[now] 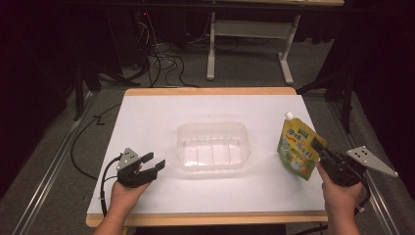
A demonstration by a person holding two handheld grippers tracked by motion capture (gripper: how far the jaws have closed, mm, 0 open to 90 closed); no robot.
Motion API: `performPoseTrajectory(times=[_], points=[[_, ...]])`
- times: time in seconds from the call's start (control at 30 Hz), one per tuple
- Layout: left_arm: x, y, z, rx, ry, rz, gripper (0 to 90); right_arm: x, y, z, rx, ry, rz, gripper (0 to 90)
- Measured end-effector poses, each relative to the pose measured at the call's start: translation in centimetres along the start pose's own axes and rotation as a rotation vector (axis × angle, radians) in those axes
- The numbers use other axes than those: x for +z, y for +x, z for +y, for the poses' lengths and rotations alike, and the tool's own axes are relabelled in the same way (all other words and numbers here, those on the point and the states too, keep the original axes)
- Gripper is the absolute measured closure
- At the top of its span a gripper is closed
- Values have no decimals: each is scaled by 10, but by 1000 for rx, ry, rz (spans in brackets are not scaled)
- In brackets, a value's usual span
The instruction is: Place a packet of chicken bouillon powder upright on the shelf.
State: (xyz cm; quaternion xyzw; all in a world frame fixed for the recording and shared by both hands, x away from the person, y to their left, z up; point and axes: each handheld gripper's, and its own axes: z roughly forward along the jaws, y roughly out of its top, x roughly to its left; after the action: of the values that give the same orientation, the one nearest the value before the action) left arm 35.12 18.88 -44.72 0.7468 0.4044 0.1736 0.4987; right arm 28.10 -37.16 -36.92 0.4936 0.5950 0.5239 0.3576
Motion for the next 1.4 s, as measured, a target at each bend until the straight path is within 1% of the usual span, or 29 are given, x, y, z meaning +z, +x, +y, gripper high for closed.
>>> performPoseTrajectory(times=[0.03,0.07,0.1,0.13,0.2,0.23,0.3,0.33,0.4,0.43,0.47,0.53,0.6,0.63,0.67,0.7,0.73,0.77,0.8,0.83,0.87,0.9,0.97,1.03,1.13,1.2,1.23,1.33,1.4], points=[[0,0,0,0,1,1,427,2,-3,-6,-28,14,-26,900],[0,0,0,-1,4,1,427,2,-3,-6,-28,14,-26,900],[0,0,0,-2,3,0,429,0,-5,-9,-18,0,-14,900],[0,0,0,-4,1,-2,436,-2,-6,-11,-14,0,-5,900],[1,0,0,-5,1,-6,449,-6,-6,-14,-22,11,-22,882],[2,0,0,-5,0,-6,453,-8,-7,-17,-24,20,-18,870],[2,-1,1,0,10,-11,472,-7,-9,-27,-25,66,-7,849],[3,-1,1,0,11,-12,481,-7,-10,-28,-24,74,-4,839],[5,-2,1,4,16,-3,507,-7,-11,-32,-3,92,6,793],[8,-2,2,12,13,10,532,-7,-12,-34,6,104,15,775],[8,-2,2,12,13,10,559,-7,-13,-35,4,108,19,758],[11,-2,3,21,7,31,617,-7,-14,-37,22,118,31,719],[19,0,4,11,19,47,694,-7,-15,-37,30,120,38,710],[22,1,5,7,26,59,694,-6,-16,-37,35,127,35,701],[32,2,8,-11,32,87,804,-5,-19,-40,40,140,33,694],[32,2,8,-11,32,87,867,-4,-20,-41,44,147,31,696],[39,3,11,-1,44,129,867,-4,-20,-41,44,147,31,696],[46,3,13,3,51,147,900,-3,-22,-42,52,157,36,695],[52,3,15,4,59,165,900,-1,-24,-44,67,163,42,693],[58,3,16,-3,67,172,900,0,-25,-45,75,164,47,703],[64,2,17,-9,75,177,900,1,-25,-45,75,169,51,728],[71,0,17,-14,81,184,900,1,-25,-45,75,169,51,728],[80,-5,19,-21,90,177,900,1,-22,-44,58,175,36,755],[88,-12,20,-12,96,174,900,2,-21,-42,54,181,34,769],[92,-18,21,-19,91,160,900,2,-21,-40,56,189,25,813],[94,-23,22,-13,92,169,900,2,-20,-40,51,191,20,832],[95,-24,22,-20,88,162,900,2,-19,-39,48,193,18,841],[97,-32,22,3,93,156,900,2,-19,-39,40,194,7,870],[99,-39,23,4,89,148,900,2,-19,-39,34,192,2,888]])
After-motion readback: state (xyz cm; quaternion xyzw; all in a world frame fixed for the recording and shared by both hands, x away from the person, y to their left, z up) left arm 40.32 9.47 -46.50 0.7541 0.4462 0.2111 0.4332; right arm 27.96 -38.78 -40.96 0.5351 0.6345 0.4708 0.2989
